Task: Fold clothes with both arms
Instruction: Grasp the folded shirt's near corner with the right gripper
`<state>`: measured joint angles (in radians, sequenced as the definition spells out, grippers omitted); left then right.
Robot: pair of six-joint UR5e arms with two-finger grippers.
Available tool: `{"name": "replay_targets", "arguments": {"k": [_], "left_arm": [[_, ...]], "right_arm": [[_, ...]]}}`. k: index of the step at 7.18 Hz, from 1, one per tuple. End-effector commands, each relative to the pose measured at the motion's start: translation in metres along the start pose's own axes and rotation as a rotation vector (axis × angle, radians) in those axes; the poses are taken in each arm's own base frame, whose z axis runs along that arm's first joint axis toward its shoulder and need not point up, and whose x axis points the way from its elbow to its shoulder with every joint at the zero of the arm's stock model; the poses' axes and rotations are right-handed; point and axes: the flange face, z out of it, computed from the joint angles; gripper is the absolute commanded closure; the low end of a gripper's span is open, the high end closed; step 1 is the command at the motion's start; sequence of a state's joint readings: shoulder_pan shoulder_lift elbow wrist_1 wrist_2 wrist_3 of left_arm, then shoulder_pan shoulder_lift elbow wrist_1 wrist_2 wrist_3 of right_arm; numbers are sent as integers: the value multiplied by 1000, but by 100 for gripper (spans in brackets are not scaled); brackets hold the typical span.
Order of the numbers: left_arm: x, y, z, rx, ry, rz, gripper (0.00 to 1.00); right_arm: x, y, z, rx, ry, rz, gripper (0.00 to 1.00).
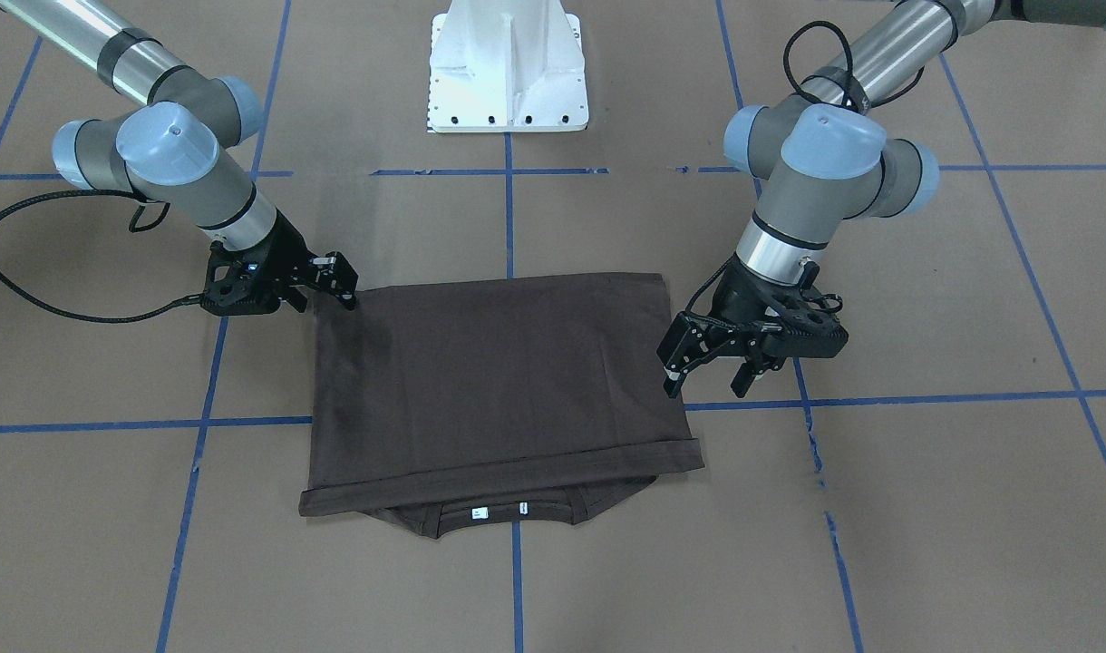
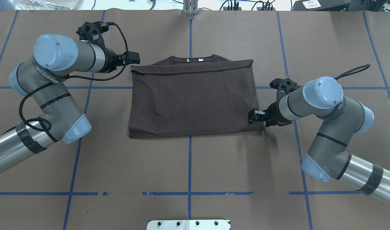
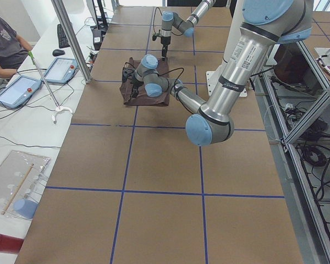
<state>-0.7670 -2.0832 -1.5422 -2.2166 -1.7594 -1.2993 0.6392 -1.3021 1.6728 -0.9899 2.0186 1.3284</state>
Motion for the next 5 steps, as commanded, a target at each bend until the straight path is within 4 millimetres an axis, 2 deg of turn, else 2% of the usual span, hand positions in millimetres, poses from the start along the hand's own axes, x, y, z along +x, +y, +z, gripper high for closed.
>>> {"name": "replay_targets", "arguments": {"k": [1, 3, 4, 5], "left_arm": [[0, 0, 0, 0, -1, 0, 0], [1, 2, 1, -1, 0, 0, 0], [1, 2, 1, -1, 0, 0, 0], [4, 1, 0, -1, 6, -2, 0]], "right_arm": [[-1, 2, -6, -2, -5, -5, 100], [4, 5, -12, 0, -6, -7, 100], [19, 20, -24, -8, -1, -8, 100], [36, 53, -42, -32, 1, -25, 100]]}}
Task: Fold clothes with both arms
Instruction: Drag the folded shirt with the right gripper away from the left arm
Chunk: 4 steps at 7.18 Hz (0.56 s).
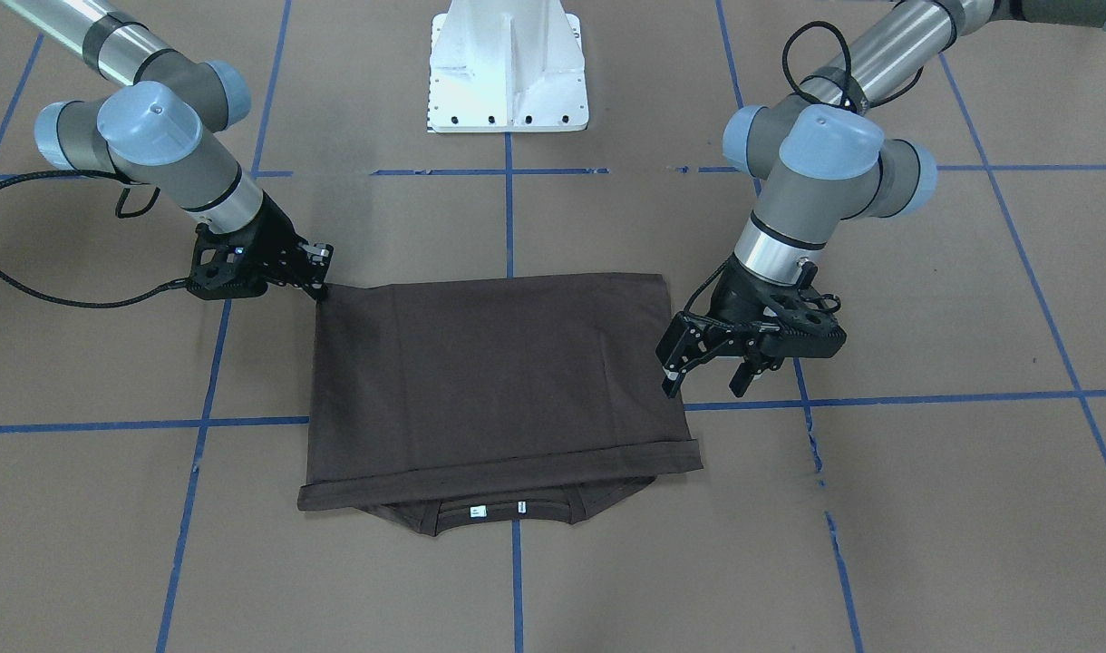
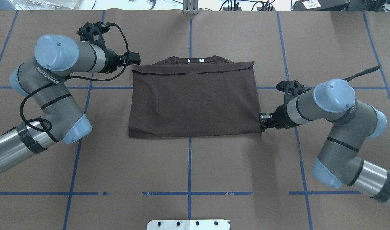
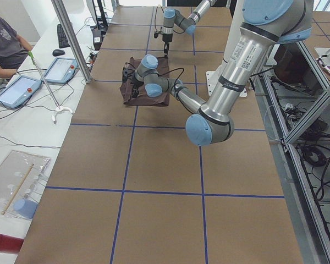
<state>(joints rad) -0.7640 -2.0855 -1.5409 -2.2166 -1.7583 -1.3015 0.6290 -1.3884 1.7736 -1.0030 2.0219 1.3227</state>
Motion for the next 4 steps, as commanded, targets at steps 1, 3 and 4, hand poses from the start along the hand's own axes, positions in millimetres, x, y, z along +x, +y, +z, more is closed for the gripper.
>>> {"name": "replay_targets", "arguments": {"k": [1, 3, 4], "left_arm": [[2, 0, -1, 0, 5, -1, 0], [4, 0, -4, 0, 11, 0, 0], [8, 0, -10, 2, 24, 5, 0]], "right_arm": [[34, 73, -36, -60, 10, -42, 100], [67, 152, -57, -183, 57, -100, 100], [73, 194, -75, -246, 67, -152, 100]]}}
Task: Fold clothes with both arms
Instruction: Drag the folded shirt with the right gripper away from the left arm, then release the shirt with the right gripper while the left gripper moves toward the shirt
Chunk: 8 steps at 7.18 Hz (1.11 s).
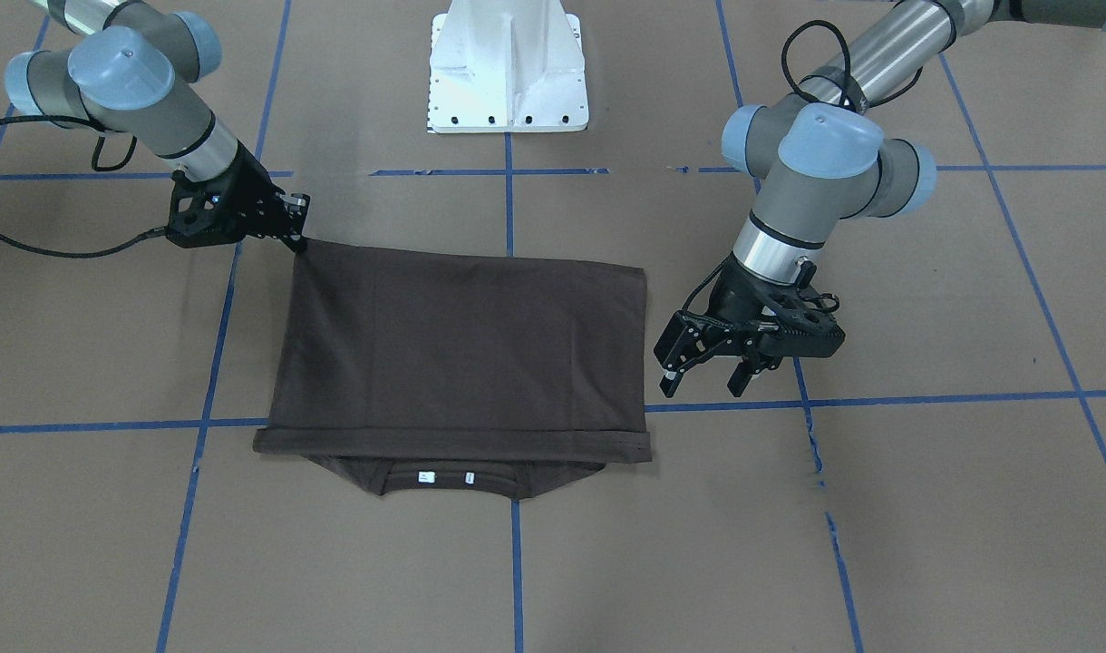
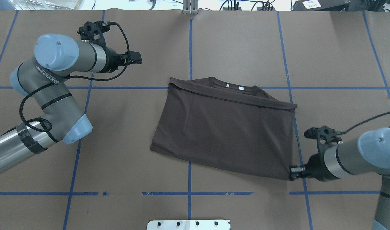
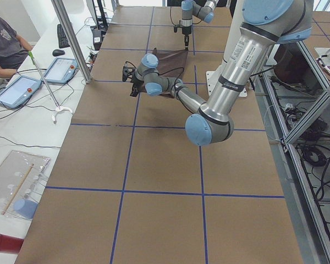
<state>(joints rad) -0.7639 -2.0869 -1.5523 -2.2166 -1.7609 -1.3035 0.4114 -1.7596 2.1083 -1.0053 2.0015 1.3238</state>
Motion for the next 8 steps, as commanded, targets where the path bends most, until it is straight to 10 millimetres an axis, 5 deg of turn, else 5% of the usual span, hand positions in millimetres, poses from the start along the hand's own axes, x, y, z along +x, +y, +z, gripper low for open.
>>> {"name": "replay_targets", "arguments": {"k": [1, 2, 3, 5, 6, 8], "left_arm": [[11, 3, -13, 2, 31, 9, 0], [16, 5, -17, 3, 43, 11, 0], [17, 6, -18, -3, 45, 12, 0], [4, 31, -19, -136, 40, -26, 0], [15, 70, -24, -194, 38, -96, 0], [48, 140, -35, -288, 1, -266, 0]], "right_arm": [[-4, 79, -12, -134, 8, -102, 100], [-13, 94, -5, -144, 4, -136, 4], [-17, 87, -5, -81, 3, -141, 0], [-63, 49, 1, 167, -50, -148, 0], [-71, 5, -9, 253, -70, -104, 0], [-54, -60, -6, 298, 12, -380, 0]]}}
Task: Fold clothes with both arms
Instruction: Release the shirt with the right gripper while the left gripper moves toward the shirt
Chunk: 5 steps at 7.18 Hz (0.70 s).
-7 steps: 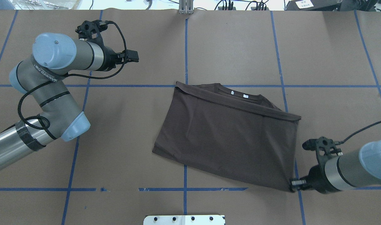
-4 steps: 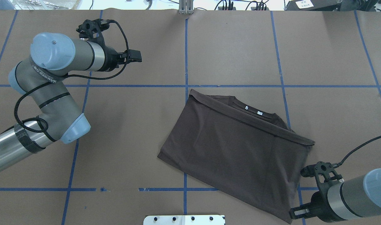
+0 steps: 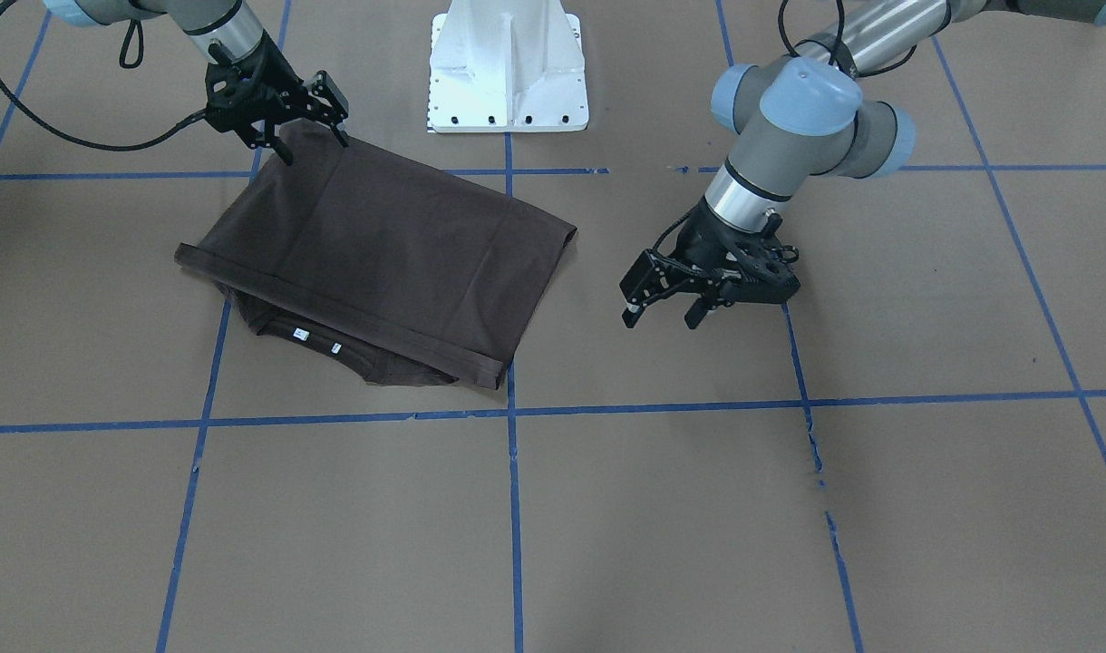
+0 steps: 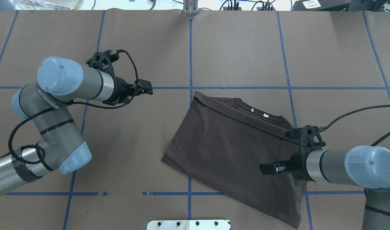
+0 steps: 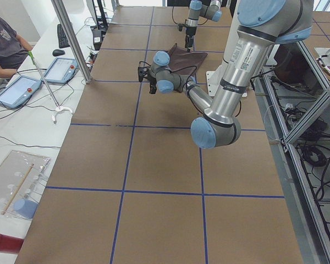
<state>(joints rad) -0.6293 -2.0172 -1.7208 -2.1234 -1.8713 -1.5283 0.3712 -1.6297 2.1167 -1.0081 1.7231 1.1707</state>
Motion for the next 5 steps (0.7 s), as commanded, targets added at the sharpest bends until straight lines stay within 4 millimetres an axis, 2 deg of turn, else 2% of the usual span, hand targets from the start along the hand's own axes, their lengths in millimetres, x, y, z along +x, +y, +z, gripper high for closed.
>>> {"name": "replay_targets", "arguments": {"k": [1, 2, 3, 4, 5], "left_arm": [[22, 83, 6, -42, -69, -149, 0], [34, 125, 21, -15, -143, -181, 0], [47, 149, 28, -18, -199, -188, 0], [45, 164, 38, -22, -218, -192, 0], [46, 177, 48, -21, -232, -198, 2]], "right_arm": [[31, -39, 19, 9, 54, -236, 0], [31, -55, 20, 12, 75, -213, 0], [8, -75, 22, 14, 67, -201, 0], [9, -84, 21, -1, 73, -187, 0], [2, -98, 18, -17, 49, -173, 0]]}}
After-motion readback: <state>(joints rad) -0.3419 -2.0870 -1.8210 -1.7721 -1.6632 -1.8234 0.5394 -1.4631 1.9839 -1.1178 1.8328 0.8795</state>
